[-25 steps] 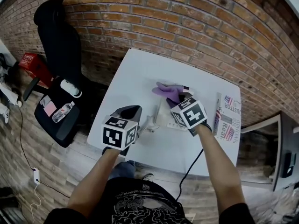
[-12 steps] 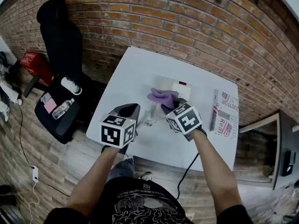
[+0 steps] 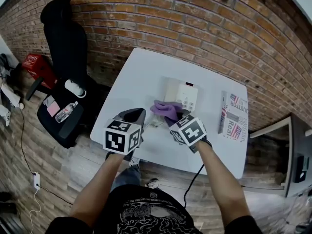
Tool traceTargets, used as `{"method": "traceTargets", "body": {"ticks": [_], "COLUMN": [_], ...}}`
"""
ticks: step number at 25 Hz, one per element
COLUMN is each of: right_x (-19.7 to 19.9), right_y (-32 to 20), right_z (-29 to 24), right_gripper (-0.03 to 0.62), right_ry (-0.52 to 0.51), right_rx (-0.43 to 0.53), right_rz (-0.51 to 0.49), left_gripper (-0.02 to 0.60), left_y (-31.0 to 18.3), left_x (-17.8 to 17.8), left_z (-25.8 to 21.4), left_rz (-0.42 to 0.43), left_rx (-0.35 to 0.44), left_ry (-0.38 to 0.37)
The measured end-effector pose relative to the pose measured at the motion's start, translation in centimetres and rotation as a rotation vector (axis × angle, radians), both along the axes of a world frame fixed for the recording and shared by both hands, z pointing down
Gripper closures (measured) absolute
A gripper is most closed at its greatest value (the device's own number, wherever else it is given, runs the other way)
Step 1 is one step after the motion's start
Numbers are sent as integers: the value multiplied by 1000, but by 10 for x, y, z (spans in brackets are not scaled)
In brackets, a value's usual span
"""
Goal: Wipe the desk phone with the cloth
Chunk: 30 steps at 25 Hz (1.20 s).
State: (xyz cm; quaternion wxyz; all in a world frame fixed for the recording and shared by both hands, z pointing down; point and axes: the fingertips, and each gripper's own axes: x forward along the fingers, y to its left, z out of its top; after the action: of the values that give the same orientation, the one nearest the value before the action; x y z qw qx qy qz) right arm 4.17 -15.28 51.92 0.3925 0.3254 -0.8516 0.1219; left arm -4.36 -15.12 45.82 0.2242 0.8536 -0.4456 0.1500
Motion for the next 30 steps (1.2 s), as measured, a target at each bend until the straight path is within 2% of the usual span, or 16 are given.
{"method": "traceTargets", "body": {"ticks": [8, 14, 30], "right_x": [-2, 1, 54], "right_y": [22, 16, -90], "right_z": [14, -4, -90], "right_gripper": [549, 549, 549], "right_ry": [-13, -28, -67], "right_rx": [-46, -23, 122], "right_rz": [-14, -14, 118], "left_gripper": [577, 577, 577], "left_y": [7, 0, -69], "left_x": [0, 3, 24], "left_z": [2, 1, -6], "left_rz": [-2, 9, 83], "left_rx": [-2, 0, 10], "left_ry": [-3, -3, 7]}}
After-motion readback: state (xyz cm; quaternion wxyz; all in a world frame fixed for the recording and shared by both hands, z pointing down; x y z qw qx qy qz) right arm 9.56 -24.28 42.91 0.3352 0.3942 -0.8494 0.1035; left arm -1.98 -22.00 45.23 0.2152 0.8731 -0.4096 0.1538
